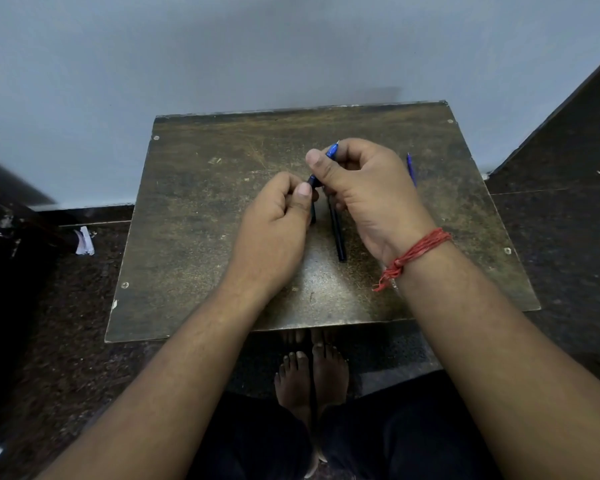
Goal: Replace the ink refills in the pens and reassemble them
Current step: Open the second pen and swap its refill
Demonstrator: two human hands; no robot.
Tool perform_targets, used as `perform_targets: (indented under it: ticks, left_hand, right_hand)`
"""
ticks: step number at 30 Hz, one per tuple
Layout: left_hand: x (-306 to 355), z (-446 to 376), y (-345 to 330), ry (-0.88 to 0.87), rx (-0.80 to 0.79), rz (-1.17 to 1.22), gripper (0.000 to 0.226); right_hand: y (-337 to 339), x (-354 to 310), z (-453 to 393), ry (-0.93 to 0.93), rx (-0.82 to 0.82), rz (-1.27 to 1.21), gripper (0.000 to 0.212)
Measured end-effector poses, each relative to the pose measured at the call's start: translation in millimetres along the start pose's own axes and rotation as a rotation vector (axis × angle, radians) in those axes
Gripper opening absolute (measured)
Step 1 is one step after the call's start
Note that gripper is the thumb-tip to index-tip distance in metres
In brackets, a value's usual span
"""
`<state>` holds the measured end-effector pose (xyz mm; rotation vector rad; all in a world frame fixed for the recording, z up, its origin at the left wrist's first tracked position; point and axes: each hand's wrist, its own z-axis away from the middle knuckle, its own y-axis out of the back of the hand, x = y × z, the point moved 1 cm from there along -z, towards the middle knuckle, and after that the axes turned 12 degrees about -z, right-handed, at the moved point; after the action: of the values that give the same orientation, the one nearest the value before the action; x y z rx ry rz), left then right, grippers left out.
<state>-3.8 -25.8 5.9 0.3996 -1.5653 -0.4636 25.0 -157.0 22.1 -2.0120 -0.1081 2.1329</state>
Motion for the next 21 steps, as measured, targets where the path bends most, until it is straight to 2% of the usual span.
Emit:
perform_targets:
  ticks: [3, 9, 15, 18, 21]
  left_hand:
    - [-1.0, -1.4, -1.3, 0.014, -0.015, 0.042, 0.029]
    - [4.7, -3.9, 2.3, 0.054, -0.124, 0.28, 0.027]
    - [13.3, -0.4, 5.6, 0.095, -0.233, 0.551, 0.035]
    - [7.9, -1.3, 2.9, 0.097, -0.191, 0.494, 0.035]
    - [-0.5, -4.4, 0.2, 0.085, -0.11, 0.337, 0.034]
  right_hand:
    - [0.5, 0.0, -0.4, 0.012, 0.021, -0.061, 0.014]
    - [0.5, -6.3, -1.7, 0.043, -0.024, -0.23, 0.016]
    - [3.2, -7.6, -7.4, 0.104, -0.224, -0.312, 0.008]
    - [7.8, -3.2, -8.4, 0.05, -0.224, -0.276, 0.007]
    - [10.5, 3.1, -10.3, 0.055, -0.109, -0.134, 0.017]
